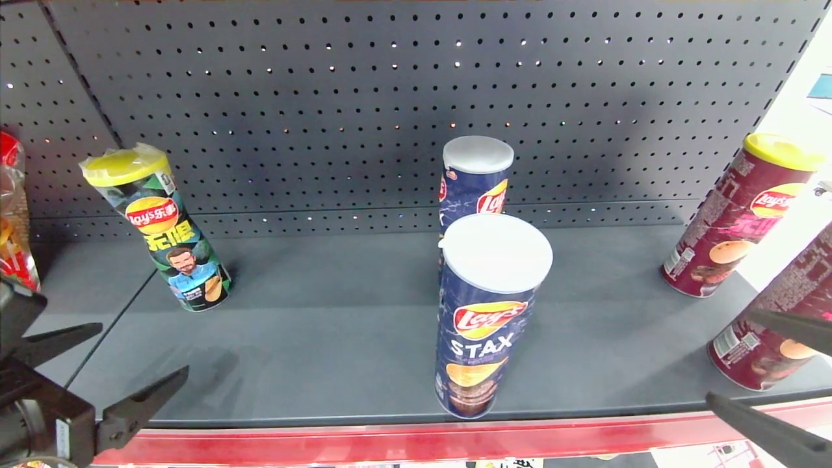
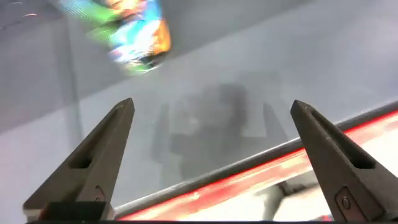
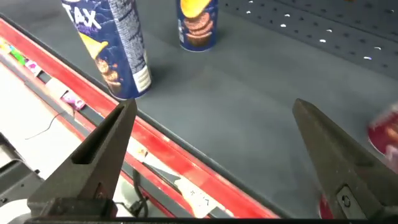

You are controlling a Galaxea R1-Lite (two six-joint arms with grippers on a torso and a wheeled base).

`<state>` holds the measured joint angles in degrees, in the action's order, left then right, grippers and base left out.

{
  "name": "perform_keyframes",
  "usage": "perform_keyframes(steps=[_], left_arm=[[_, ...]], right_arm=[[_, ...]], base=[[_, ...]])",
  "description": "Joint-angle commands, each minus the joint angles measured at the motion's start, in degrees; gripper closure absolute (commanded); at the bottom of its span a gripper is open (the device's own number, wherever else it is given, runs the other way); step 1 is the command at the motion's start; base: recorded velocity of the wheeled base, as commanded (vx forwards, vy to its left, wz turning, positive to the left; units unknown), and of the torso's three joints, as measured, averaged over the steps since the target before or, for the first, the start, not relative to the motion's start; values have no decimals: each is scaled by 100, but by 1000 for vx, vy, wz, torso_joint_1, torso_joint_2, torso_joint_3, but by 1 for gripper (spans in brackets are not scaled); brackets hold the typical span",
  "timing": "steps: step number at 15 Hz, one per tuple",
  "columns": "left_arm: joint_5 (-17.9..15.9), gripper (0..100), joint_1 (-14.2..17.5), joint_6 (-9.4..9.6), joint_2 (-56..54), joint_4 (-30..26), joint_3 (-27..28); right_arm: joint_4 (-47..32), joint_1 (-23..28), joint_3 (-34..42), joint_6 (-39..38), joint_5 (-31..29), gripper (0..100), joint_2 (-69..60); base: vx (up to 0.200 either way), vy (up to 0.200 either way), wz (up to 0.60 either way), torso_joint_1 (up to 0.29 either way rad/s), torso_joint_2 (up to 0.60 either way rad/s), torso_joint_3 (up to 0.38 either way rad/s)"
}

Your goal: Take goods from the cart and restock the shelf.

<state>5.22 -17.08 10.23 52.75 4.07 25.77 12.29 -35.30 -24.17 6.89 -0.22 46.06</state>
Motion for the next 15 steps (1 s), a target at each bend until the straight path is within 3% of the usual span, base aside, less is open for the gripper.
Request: perform_keyframes(steps=[1,5,7,15], left_arm=[[243,0,161,93,-573,6,-63],[480,0,170,199,-959,6,-55],[524,0,170,199,-1065,-3,-90],[621,0,170,208,-1487,-143,-151]], right_arm=[[-60,234,115,6,-66,0,-519],[-51,1781,115,-3,-57,0,-580],[-86,2397,176,6,-13,0,-668],[-807,2537,203,6,-57,0,-1178]], base=[[0,0,0,0,0,0],[0,0,0,0,0,0],[-200,0,0,2,2,2],[-200,0,0,2,1,4]])
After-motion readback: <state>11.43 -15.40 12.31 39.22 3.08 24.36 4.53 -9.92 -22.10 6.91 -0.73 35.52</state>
